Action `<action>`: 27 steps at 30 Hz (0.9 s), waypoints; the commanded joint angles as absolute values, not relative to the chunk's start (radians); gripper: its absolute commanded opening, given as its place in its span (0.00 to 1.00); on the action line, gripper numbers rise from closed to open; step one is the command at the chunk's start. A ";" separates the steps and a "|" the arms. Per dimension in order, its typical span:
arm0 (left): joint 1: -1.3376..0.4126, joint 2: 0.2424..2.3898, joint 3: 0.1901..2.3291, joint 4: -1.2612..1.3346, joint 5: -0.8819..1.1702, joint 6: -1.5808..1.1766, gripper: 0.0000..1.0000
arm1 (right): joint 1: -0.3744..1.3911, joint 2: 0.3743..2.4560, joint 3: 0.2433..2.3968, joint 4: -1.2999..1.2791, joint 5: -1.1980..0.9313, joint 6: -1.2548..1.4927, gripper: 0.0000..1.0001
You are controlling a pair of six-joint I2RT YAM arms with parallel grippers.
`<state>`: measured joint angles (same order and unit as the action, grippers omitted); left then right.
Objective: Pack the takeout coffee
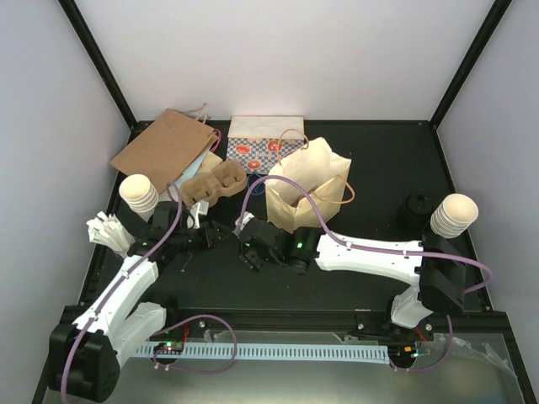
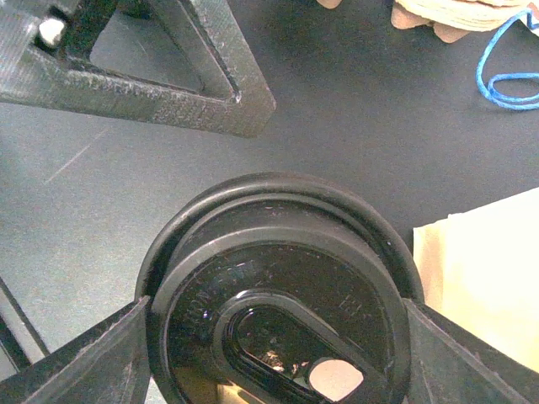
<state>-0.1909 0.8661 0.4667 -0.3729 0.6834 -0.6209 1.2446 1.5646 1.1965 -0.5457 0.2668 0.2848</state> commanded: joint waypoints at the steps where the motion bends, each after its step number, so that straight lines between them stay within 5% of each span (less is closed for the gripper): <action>1: -0.186 0.883 0.463 -0.337 0.727 -0.601 0.48 | 1.241 1.598 1.216 -0.543 0.288 0.267 0.76; 27: -0.186 0.847 0.443 -0.308 0.695 -0.634 0.44 | 1.204 1.695 1.243 -0.576 0.220 0.251 0.77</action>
